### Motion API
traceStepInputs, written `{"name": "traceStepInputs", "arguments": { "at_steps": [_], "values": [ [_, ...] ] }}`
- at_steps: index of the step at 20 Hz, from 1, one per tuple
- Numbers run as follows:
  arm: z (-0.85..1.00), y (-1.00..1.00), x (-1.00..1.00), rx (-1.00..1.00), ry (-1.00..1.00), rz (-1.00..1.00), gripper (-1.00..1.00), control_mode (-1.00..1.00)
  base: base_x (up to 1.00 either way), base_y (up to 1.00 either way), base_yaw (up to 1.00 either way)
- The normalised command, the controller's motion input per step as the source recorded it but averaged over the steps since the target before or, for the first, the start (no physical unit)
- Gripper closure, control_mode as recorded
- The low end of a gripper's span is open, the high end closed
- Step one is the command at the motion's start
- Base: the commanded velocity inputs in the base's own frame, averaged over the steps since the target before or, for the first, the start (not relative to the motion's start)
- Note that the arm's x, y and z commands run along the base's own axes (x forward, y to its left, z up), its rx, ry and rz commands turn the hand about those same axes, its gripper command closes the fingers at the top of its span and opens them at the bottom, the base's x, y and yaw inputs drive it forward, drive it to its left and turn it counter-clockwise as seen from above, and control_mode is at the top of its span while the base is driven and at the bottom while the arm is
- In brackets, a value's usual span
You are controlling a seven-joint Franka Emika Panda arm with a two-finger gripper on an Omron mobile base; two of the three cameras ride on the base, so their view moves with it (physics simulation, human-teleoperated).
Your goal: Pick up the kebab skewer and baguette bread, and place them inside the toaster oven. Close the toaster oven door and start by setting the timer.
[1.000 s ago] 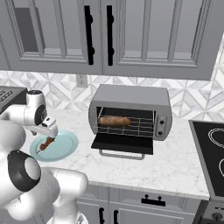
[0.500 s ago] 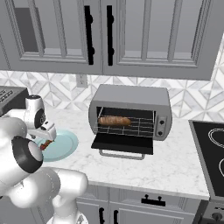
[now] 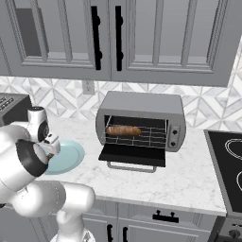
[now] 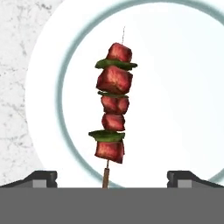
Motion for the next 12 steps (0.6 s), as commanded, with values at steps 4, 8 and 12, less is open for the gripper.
{"name": "traceStepInputs", "arguments": {
  "at_steps": [4,8,12],
  "values": [
    [-0.15,0.0,0.25,0.0,0.0,0.0,-1.0,-1.0,0.0,0.0,0.0],
    [-0.16,0.0,0.22,0.0,0.0,0.0,-1.0,-1.0,0.0,0.0,0.0],
    [-0.24,0.0,0.07,0.0,0.0,0.0,-1.0,-1.0,0.0,0.0,0.0]
  ]
}}
